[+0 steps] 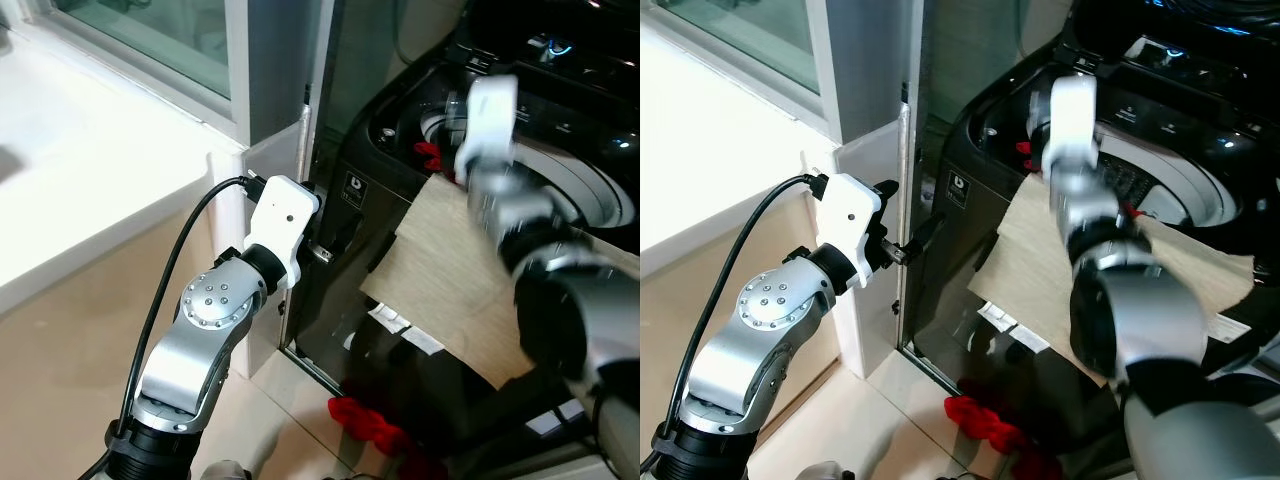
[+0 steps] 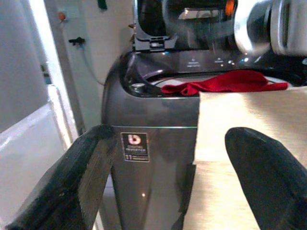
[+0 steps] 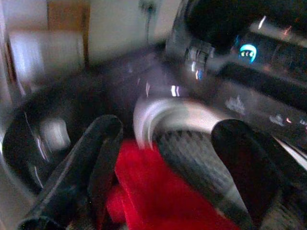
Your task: Clothes washing
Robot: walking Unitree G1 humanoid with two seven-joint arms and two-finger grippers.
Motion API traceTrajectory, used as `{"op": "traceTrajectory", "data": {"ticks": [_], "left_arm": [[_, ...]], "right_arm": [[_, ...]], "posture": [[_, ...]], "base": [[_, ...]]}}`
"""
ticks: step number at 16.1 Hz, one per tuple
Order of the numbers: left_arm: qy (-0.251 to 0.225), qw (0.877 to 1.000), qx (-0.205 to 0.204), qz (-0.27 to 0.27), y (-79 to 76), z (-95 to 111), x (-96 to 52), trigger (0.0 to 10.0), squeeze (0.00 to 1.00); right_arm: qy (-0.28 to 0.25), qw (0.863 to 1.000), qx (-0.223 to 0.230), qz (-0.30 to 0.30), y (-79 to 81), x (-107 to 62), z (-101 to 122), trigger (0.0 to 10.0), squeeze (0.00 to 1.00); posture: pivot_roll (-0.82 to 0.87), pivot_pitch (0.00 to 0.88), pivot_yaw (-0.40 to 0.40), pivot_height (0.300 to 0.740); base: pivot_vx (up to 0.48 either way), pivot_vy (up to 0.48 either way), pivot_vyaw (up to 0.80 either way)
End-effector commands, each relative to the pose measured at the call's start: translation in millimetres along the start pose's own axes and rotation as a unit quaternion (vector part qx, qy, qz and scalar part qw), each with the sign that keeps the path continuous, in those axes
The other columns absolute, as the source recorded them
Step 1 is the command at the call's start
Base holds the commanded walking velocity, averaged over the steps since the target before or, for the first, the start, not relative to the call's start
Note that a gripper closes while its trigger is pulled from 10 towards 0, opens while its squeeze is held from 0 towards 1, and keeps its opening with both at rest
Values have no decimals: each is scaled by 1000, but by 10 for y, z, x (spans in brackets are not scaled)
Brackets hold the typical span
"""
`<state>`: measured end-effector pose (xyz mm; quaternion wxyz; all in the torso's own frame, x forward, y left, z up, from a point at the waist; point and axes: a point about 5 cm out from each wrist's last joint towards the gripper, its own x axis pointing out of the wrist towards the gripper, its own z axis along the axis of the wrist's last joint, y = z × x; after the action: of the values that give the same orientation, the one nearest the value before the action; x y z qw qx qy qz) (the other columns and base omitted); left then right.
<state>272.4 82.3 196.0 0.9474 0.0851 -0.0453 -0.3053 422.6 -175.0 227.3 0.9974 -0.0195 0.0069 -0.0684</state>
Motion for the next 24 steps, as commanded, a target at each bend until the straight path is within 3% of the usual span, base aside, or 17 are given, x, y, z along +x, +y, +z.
{"op": "traceTrajectory", "data": {"ticks": [1, 2, 3, 4, 6, 8, 11, 13, 16, 20, 23, 24], "left_arm": [[-4, 1000, 5, -2, -6, 35, 23, 10000, 0], [-4, 1000, 5, -2, -4, 37, 29, 10000, 0], [-7, 1000, 4, -4, -2, 42, 49, 10000, 0], [-8, 1000, 3, -8, -7, 47, 71, 10000, 0], [-11, 1000, 3, -14, -22, 54, 100, 10000, 0], [-13, 1000, 10, -8, -11, 47, 123, 10000, 0], [-16, 1000, 8, 12, 25, 22, 155, 10000, 0], [-20, 999, 14, 21, 71, 14, 163, 10000, 0], [-19, 999, 3, 45, 163, -25, 189, 10000, 0], [-11, 995, 13, 97, 337, -72, 204, 10000, 0], [-15, 994, 5, 107, 367, -60, 197, 10000, 0], [-21, 994, 7, 108, 353, -20, 188, 10000, 0]], "right_arm": [[9, 992, 125, -18, -114, 7, -6, 10000, 373], [18, 983, 180, -20, -122, 7, -23, 10000, 373], [34, 959, 280, -16, -119, 7, -55, 10000, 373], [37, 955, 293, -21, -135, 5, -74, 10000, 361], [28, 969, 246, -7, -84, 0, -76, 10000, 365], [10, 979, 196, 56, 72, -18, -76, 10000, 365], [-1, 990, 122, 64, -28, -57, -217, 10000, 357], [20, 993, 107, 49, -122, -104, -414, 10000, 337], [30, 993, 107, 47, -120, -145, -543, 10000, 329], [32, 995, 68, 69, -13, -187, -630, 10000, 329], [89, 984, 91, 123, 228, -205, -693, 10000, 341], [104, 980, 98, 136, 301, -181, -615, 10000, 337]], "posture": [[116, 0, -144, 740], [116, 0, -144, 740], [96, 0, -137, 740], [89, 0, -132, 740], [72, 0, -124, 740], [49, 0, -120, 740], [38, 0, -122, 740], [24, 0, -112, 740], [10, 0, -99, 740], [4, 0, -97, 740], [1, 0, -97, 740], [12, 0, -111, 740]], "base": [[0, 0, 0], [0, 0, 0], [0, 0, 0], [0, 0, 0], [0, 0, 0], [0, 0, 0], [0, 0, 0], [0, -232, 0], [0, -465, 0], [61, -323, 0], [0, 0, 0], [0, 0, 0]]}}
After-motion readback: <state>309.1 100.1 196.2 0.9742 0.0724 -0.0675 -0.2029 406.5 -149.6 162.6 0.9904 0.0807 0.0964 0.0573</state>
